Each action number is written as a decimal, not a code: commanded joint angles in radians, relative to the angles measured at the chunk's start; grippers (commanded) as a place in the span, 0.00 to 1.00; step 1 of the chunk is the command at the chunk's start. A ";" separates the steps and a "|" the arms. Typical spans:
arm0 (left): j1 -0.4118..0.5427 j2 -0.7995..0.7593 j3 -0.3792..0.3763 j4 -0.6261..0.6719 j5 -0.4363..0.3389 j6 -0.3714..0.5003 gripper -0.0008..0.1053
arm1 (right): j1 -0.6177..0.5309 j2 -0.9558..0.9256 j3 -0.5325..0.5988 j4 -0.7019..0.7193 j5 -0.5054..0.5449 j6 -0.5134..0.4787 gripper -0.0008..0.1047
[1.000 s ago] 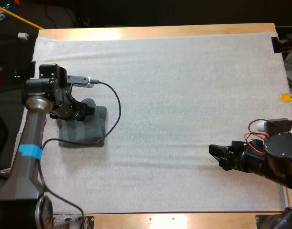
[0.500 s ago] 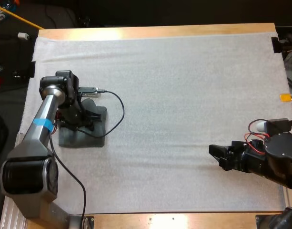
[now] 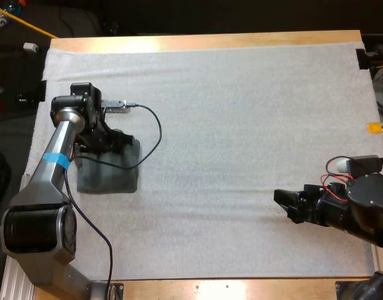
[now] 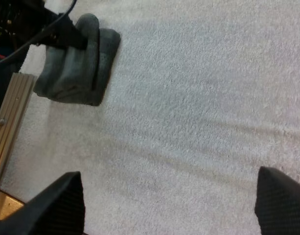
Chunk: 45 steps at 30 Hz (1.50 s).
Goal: Pick towel from pile, fold and stack
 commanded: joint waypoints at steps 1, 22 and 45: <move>0.002 -0.007 -0.003 -0.027 -0.007 -0.015 0.54 | 0.001 -0.007 -0.007 -0.007 -0.010 0.004 0.67; -0.116 -0.431 -0.003 0.055 0.067 -0.029 0.52 | 0.001 -0.005 -0.007 -0.124 0.021 -0.050 0.67; -0.191 -0.998 0.109 0.201 0.045 0.010 0.52 | -0.602 0.002 -0.010 -0.009 -0.013 -0.371 0.67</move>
